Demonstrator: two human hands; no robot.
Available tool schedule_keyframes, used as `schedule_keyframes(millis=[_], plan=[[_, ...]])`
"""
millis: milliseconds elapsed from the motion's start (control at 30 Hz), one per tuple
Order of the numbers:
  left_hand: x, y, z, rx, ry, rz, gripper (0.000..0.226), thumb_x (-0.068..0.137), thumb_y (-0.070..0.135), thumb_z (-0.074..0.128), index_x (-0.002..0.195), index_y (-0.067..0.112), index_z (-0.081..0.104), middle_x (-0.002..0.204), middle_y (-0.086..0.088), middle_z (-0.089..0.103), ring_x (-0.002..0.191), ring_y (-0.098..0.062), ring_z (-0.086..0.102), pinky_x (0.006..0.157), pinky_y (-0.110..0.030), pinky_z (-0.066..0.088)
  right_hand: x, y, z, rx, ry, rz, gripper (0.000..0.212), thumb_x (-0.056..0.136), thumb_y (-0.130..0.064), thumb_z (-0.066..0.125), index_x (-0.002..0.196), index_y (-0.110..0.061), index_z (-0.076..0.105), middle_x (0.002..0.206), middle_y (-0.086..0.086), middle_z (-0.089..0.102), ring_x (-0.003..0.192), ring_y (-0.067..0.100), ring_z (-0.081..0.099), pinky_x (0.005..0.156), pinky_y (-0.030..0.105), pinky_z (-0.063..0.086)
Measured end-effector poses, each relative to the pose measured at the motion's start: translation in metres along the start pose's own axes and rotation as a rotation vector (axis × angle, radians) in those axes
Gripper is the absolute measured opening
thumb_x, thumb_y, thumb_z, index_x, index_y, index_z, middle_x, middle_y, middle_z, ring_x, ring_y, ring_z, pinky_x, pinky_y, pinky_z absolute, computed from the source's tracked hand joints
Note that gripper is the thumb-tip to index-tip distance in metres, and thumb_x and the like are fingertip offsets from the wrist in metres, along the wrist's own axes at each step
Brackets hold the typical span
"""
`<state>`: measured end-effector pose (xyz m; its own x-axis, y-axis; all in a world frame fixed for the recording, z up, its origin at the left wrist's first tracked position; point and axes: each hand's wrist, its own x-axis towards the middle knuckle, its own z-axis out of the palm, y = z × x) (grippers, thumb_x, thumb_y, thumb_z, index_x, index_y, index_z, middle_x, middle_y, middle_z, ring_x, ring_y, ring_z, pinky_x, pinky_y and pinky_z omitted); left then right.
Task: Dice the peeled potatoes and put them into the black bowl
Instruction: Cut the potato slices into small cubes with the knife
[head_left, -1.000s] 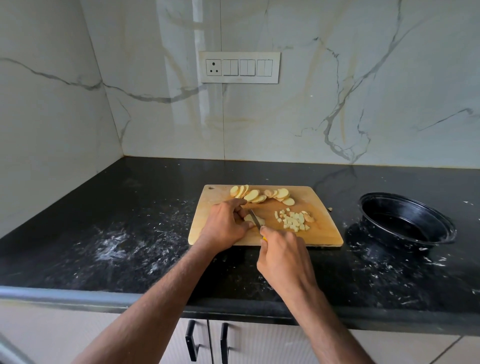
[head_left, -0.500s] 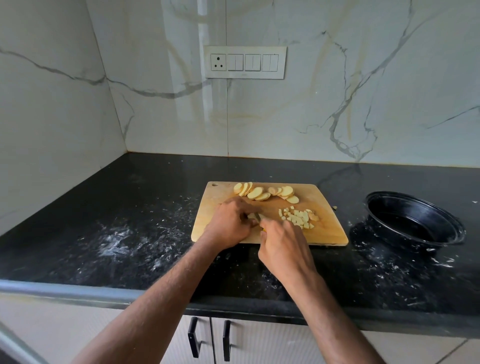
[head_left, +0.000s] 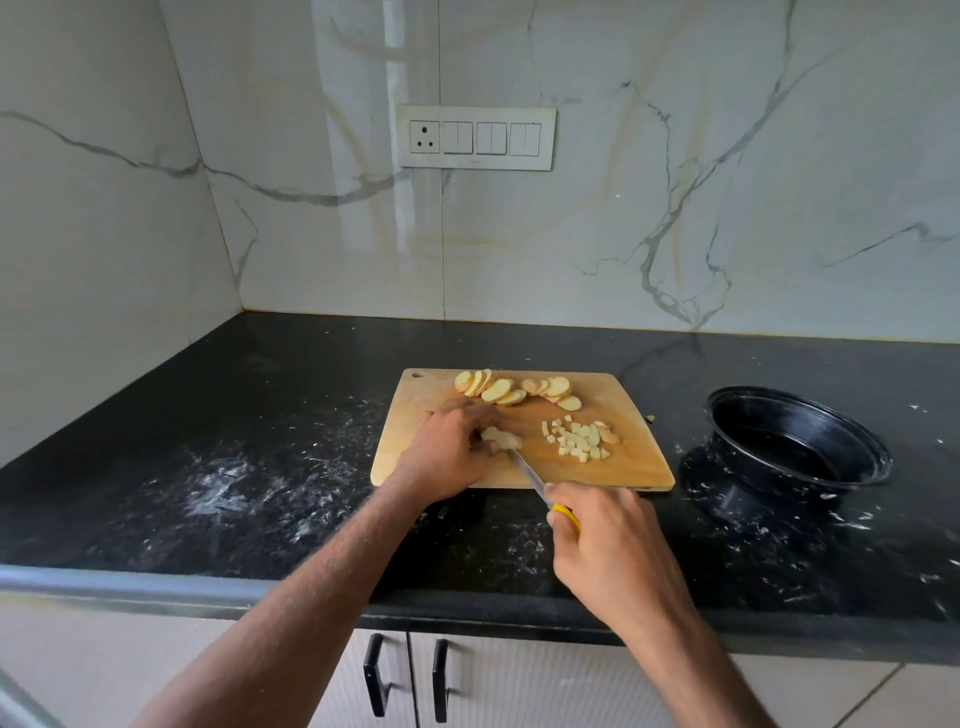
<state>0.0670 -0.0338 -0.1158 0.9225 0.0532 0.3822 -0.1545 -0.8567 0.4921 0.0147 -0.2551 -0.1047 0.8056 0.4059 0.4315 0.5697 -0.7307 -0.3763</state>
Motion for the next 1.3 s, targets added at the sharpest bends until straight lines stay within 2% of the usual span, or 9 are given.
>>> schedule_keyframes(millis=[167, 300, 500, 667, 800, 933, 1000, 1167, 1300], plan=[[-0.002, 0.003, -0.004, -0.202, 0.081, -0.177, 0.054, 0.076, 0.02, 0.082, 0.123, 0.028, 0.057, 0.087, 0.011, 0.065, 0.081, -0.009, 0.062, 0.077, -0.025, 0.055, 0.01, -0.008, 0.005, 0.043, 0.133, 0.047, 0.023, 0.09, -0.019, 0.068, 0.113, -0.019, 0.074, 0.09, -0.005, 0.076, 0.075, 0.013, 0.07, 0.066, 0.02, 0.055], [-0.005, 0.002, -0.006, -0.281, 0.134, -0.219, 0.052, 0.071, 0.018, 0.087, 0.114, 0.028, 0.06, 0.082, 0.01, 0.071, 0.077, -0.003, 0.066, 0.072, -0.018, 0.056, 0.026, -0.023, 0.022, 0.058, 0.125, 0.049, 0.03, 0.093, -0.021, 0.064, 0.123, -0.018, 0.07, 0.105, -0.003, 0.076, 0.088, 0.013, 0.072, 0.074, 0.02, 0.057], [-0.006, 0.003, -0.009, -0.293, 0.175, -0.23, 0.049, 0.067, 0.014, 0.09, 0.107, 0.025, 0.064, 0.078, 0.011, 0.073, 0.07, 0.007, 0.065, 0.064, -0.005, 0.047, 0.032, -0.029, 0.032, 0.003, 0.067, 0.041, 0.033, 0.096, -0.027, 0.059, 0.127, -0.022, 0.066, 0.096, -0.001, 0.075, 0.079, 0.013, 0.07, 0.069, 0.024, 0.06], [-0.006, 0.001, -0.007, -0.273, 0.174, -0.216, 0.047, 0.067, 0.016, 0.092, 0.107, 0.021, 0.067, 0.079, 0.009, 0.075, 0.071, 0.005, 0.066, 0.064, -0.006, 0.047, 0.033, -0.027, 0.034, -0.03, 0.058, 0.024, 0.029, 0.097, -0.026, 0.059, 0.124, -0.022, 0.067, 0.092, 0.0, 0.073, 0.078, 0.014, 0.068, 0.066, 0.025, 0.059], [-0.005, 0.001, -0.008, -0.259, 0.132, -0.159, 0.054, 0.072, 0.011, 0.087, 0.123, 0.019, 0.067, 0.08, 0.007, 0.074, 0.076, -0.002, 0.067, 0.077, -0.017, 0.055, 0.035, -0.024, 0.033, -0.018, 0.027, 0.011, 0.03, 0.096, -0.024, 0.059, 0.125, -0.021, 0.068, 0.092, -0.001, 0.074, 0.076, 0.012, 0.068, 0.067, 0.02, 0.058], [-0.003, 0.002, -0.009, -0.221, 0.092, -0.129, 0.057, 0.077, 0.009, 0.084, 0.129, 0.02, 0.063, 0.081, 0.009, 0.071, 0.077, -0.003, 0.065, 0.073, -0.009, 0.05, 0.043, -0.02, 0.025, 0.032, -0.007, 0.003, 0.03, 0.096, -0.021, 0.061, 0.125, -0.018, 0.069, 0.102, 0.0, 0.075, 0.073, 0.008, 0.063, 0.056, 0.0, 0.036], [-0.002, 0.002, -0.01, -0.218, 0.085, -0.134, 0.058, 0.077, 0.008, 0.083, 0.13, 0.02, 0.063, 0.081, 0.008, 0.071, 0.076, -0.003, 0.065, 0.072, -0.009, 0.049, 0.048, -0.019, 0.028, 0.028, -0.017, -0.004, 0.029, 0.097, -0.022, 0.061, 0.124, -0.018, 0.069, 0.099, 0.0, 0.074, 0.068, 0.005, 0.054, 0.05, 0.003, 0.032], [-0.003, 0.003, -0.01, -0.24, 0.073, -0.133, 0.051, 0.077, 0.005, 0.08, 0.122, 0.026, 0.066, 0.08, 0.007, 0.071, 0.073, -0.001, 0.063, 0.069, -0.008, 0.045, 0.055, -0.024, 0.037, -0.023, -0.027, -0.005, 0.026, 0.096, -0.022, 0.061, 0.121, -0.019, 0.069, 0.095, 0.001, 0.072, 0.074, 0.011, 0.063, 0.063, 0.021, 0.055], [-0.003, 0.004, -0.007, -0.193, 0.065, -0.089, 0.042, 0.079, 0.002, 0.075, 0.114, 0.026, 0.073, 0.081, 0.006, 0.064, 0.073, -0.004, 0.058, 0.071, -0.014, 0.045, 0.05, -0.026, 0.033, -0.058, -0.011, -0.031, 0.023, 0.096, -0.02, 0.061, 0.117, -0.019, 0.069, 0.089, -0.001, 0.072, 0.069, 0.011, 0.064, 0.059, 0.023, 0.057]])
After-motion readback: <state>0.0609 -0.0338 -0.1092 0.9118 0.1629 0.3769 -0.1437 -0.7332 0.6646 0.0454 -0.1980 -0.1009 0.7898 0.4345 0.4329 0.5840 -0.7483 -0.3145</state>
